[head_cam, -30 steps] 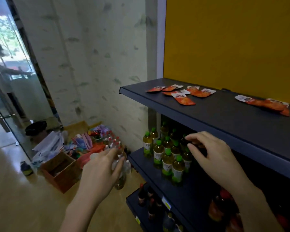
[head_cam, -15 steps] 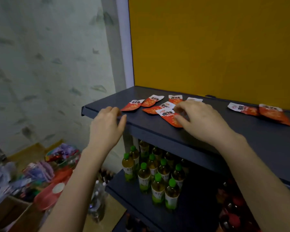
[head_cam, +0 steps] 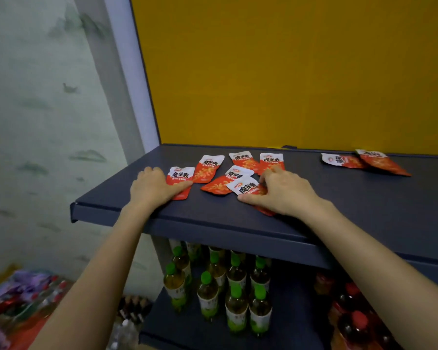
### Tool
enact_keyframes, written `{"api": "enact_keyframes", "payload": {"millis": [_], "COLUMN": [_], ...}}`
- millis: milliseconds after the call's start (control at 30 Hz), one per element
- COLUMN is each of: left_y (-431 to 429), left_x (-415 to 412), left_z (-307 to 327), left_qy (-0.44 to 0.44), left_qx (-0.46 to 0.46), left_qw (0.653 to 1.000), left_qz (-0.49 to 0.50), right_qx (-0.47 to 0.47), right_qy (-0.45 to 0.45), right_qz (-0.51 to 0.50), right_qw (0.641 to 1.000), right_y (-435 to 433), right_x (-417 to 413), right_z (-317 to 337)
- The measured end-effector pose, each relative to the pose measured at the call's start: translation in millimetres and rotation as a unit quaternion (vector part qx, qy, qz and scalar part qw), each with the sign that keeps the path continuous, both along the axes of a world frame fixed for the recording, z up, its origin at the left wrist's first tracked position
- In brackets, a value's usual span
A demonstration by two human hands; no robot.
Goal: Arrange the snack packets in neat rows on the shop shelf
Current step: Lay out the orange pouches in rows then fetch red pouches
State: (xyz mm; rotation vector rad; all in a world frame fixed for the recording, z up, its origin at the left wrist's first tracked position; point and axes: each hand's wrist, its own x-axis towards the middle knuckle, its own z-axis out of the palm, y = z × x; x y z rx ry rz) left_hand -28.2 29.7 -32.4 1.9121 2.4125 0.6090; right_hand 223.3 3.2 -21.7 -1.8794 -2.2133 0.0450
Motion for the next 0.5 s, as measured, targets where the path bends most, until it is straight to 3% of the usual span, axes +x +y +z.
{"api": "enact_keyframes", "payload": {"millis": [200, 333, 400, 500], "left_y": [6.1, 16.5, 30.5, 53.1], "left_x": [-11.0, -8.3, 1.0, 22.6], "left_z": [1.3, 12.5, 19.0, 21.4], "left_qy": [-0.178, -0.357, -0.383, -0.337], "left_qx": [0.041, 0.103, 0.103, 0.070], "left_qw": [0.980, 0.922, 0.910, 0.931], "left_qz": [-0.083, -0.105, -0.117, -0.122], "right_qx": [-0.058, -0.053, -0.021, 0.017], "right_qy": [0.083, 0.177, 0.254, 0.353], "right_qz": [-0.027, -0.051, -0.070, -0.093], "right_qw": [0.994, 0.981, 0.964, 0.931], "right_y": [3.5, 3.0, 4.9, 16.0], "right_x": [-0.4, -3.7, -12.1, -32.1], "right_z": [0.9, 2.9, 4.2, 10.6]}}
